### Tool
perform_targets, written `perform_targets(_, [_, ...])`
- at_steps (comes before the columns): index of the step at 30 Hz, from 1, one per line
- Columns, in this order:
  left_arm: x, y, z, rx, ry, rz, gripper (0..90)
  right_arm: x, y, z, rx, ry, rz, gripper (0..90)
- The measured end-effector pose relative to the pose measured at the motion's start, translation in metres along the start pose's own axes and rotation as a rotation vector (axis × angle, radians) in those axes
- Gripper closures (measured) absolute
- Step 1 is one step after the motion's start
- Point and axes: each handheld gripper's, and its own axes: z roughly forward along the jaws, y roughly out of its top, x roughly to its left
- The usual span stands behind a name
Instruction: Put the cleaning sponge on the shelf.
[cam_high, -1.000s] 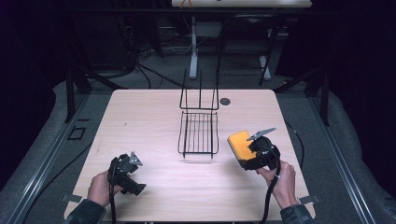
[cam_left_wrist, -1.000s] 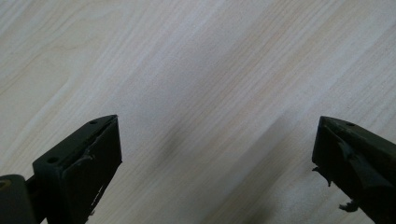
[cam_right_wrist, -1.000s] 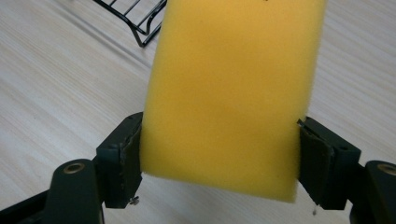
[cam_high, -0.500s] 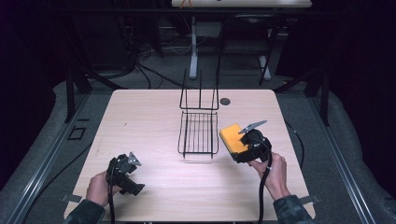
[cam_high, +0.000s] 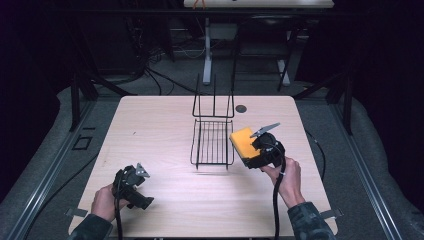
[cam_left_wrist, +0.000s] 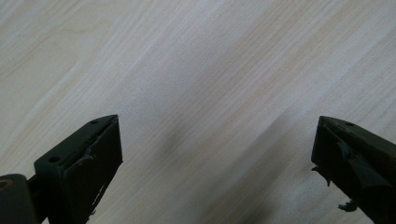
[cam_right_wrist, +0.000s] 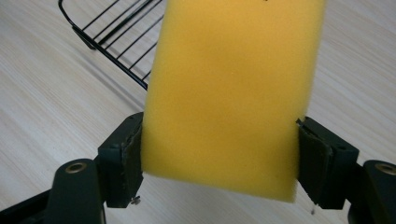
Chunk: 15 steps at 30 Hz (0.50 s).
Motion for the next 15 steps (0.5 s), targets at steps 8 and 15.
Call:
perform_targets(8, [0.001,0.0,-0.001,-0.003,0.0,-0.007,1.7,0.014,0.018,0.012,-0.006,0.026,-0.033,26.2])
perform_targets(15, [0.001,-0.001,-0.001,-0.007,-0.001,-0.008,1.7,0.021,0.027,0.02,-0.013,0.041,-0.046,26.2])
